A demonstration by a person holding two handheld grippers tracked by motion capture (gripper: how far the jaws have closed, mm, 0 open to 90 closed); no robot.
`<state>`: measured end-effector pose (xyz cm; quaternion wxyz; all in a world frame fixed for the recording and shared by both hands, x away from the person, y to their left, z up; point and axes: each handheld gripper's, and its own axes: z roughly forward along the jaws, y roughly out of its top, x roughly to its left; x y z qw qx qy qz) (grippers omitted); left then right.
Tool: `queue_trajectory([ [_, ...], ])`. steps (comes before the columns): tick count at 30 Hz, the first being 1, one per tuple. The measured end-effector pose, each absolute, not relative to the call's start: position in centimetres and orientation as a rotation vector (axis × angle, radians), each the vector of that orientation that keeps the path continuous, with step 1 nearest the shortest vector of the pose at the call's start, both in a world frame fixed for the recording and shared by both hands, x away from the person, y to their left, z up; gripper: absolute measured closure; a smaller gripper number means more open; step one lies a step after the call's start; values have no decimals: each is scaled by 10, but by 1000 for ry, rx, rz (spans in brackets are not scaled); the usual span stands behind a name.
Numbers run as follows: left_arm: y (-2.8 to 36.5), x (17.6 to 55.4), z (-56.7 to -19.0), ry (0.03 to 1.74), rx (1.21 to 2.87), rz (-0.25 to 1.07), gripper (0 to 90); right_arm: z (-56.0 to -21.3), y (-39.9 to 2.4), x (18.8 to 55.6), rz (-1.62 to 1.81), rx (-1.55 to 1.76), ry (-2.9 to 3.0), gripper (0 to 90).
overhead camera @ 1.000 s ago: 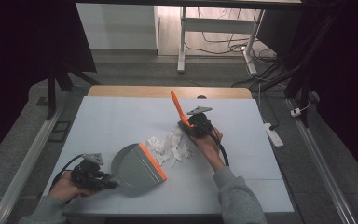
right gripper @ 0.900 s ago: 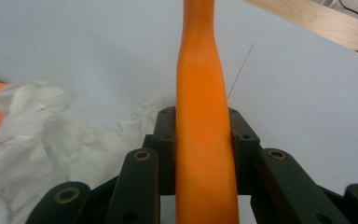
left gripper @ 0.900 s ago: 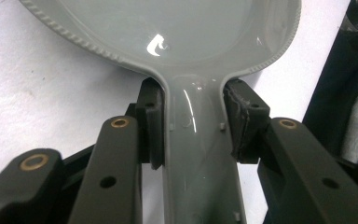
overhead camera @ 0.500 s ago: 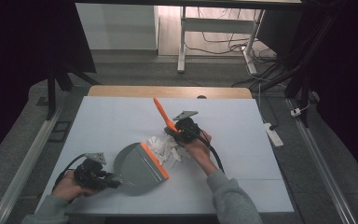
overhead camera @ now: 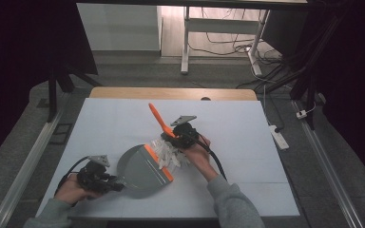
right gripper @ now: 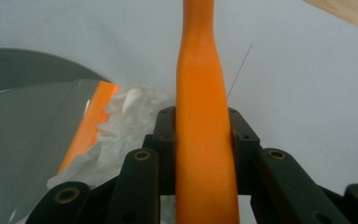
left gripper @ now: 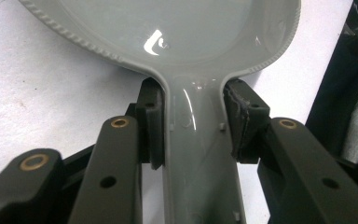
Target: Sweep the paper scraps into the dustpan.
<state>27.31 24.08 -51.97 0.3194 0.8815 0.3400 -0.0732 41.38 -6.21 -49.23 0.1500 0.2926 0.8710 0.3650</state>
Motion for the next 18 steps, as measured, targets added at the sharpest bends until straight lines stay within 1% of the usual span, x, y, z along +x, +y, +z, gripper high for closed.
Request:
queue_trajectory([
  [10,240,273,-520,896,2314,-194,620,-491,-40,396,1106,747,2594,703],
  [13,241,273,-520,895,2315,-194,620,-491,-33,389,1093,661,2638,703],
  [18,241,273,-520,896,2313,-196,620,-476,-39,383,1183,626,2591,703],
])
